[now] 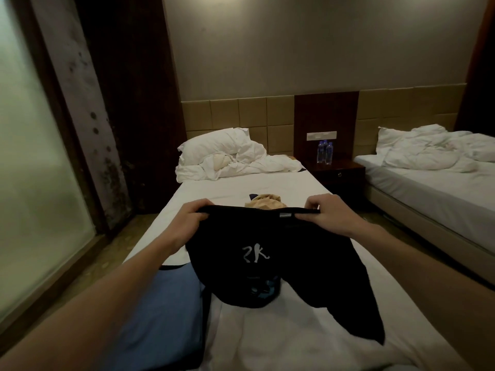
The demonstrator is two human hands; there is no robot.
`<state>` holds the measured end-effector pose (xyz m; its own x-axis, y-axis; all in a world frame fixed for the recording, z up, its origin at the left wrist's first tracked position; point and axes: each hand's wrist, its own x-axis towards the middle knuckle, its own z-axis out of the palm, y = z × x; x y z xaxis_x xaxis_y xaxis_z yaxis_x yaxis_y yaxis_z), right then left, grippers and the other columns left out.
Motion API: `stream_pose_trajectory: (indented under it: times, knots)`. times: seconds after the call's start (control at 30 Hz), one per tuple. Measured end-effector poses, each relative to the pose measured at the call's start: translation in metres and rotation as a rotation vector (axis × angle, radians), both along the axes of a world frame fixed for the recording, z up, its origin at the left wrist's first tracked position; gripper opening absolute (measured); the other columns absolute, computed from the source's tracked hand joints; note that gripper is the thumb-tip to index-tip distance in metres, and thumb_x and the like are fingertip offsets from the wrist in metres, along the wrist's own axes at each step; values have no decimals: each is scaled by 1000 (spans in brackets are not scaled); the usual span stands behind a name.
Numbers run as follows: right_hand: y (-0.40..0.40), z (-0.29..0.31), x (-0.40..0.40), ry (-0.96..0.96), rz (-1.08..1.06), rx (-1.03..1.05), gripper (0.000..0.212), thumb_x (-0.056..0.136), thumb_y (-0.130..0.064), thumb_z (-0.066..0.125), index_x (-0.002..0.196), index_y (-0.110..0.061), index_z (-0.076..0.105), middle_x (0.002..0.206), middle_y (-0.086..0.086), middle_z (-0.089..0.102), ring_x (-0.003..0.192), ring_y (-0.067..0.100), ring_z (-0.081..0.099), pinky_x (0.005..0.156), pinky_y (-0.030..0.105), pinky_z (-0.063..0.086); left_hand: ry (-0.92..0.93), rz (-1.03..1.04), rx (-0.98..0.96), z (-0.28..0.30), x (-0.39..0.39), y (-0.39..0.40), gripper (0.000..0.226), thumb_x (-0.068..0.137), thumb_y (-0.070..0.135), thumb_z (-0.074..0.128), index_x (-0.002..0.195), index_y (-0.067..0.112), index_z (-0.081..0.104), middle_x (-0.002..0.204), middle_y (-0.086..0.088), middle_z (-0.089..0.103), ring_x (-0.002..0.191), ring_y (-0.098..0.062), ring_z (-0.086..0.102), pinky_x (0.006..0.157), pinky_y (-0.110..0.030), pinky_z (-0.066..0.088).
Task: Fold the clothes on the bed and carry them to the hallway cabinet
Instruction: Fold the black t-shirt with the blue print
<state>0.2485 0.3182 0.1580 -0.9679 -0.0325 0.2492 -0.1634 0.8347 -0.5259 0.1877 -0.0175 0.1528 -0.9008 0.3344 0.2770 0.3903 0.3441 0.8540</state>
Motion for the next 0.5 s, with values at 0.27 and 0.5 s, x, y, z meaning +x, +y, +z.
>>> stream_pose_trajectory:
  times: [0.27,0.5]
  knots:
    - [-1,34,26,-75,91,-41,40,82,-56,63,84,-16,63,80,3,63,74,14,61,69,32,43,265,-20,-357,14,11,-4,21,86,37,74,90,20,63,83,3,68,76,-11,65,69,-30,51]
    - [13,63,52,45,125,-59,26,93,-9,63,110,-25,51,102,-3,59,94,12,59,78,21,47,312,-26,-393,52,21,-17,14,99,11,55,100,13,69,103,-7,60,97,-21,59,93,-41,47]
